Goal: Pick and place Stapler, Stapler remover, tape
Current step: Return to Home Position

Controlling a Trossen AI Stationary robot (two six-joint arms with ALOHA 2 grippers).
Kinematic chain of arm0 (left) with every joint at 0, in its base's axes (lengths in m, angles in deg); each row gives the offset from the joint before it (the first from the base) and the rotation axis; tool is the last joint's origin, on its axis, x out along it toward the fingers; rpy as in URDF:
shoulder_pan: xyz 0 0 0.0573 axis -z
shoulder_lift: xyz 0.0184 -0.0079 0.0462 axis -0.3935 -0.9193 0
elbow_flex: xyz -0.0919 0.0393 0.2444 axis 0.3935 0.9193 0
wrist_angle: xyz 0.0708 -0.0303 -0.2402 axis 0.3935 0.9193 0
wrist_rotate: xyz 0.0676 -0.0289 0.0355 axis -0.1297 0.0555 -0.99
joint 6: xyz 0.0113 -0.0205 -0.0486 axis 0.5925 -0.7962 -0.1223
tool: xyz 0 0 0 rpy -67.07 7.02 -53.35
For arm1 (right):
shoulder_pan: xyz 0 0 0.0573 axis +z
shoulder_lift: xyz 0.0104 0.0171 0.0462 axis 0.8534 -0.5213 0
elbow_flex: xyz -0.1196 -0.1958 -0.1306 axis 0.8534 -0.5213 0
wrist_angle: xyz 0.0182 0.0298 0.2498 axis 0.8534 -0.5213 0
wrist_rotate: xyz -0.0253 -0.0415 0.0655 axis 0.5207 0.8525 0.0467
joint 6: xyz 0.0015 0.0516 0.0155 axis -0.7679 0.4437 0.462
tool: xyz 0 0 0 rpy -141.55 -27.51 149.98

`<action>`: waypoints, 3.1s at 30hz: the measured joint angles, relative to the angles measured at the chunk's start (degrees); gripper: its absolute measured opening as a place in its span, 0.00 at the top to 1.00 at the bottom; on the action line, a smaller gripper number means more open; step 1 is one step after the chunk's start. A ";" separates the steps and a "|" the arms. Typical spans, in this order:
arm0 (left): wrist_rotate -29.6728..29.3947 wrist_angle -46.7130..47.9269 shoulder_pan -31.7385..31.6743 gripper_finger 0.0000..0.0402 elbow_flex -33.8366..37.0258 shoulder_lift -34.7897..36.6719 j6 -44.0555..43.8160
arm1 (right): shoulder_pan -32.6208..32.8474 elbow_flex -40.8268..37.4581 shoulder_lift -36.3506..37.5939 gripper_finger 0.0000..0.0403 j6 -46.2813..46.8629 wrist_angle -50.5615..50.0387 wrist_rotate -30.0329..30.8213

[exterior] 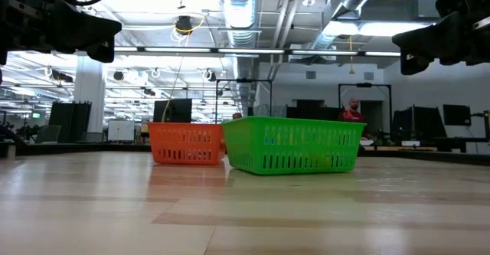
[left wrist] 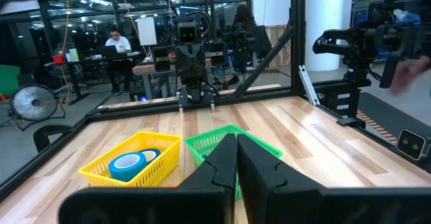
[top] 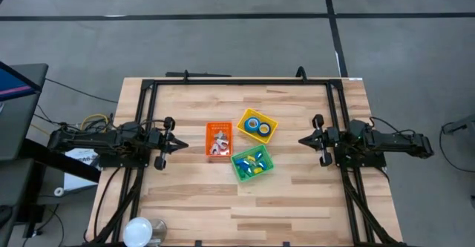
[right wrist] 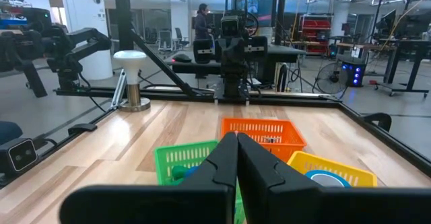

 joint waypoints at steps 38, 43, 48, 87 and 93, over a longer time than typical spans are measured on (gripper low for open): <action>0.00 0.06 0.00 0.99 0.00 4.82 0.00 | -0.02 0.00 0.00 1.00 0.00 0.02 -0.06; 0.00 -0.04 -0.01 0.99 0.00 7.62 0.01 | -0.02 0.00 0.00 1.00 0.00 0.04 -0.07; 0.00 -0.02 -0.01 0.99 0.00 9.52 0.01 | -0.01 0.00 0.00 1.00 0.00 0.02 -0.05; 0.00 -0.42 0.01 0.99 0.00 9.51 -0.01 | -0.02 -0.01 0.00 1.00 0.00 0.03 -0.06; 0.00 -0.41 0.01 0.99 0.00 9.51 0.01 | -0.02 0.00 0.00 1.00 0.00 0.02 -0.04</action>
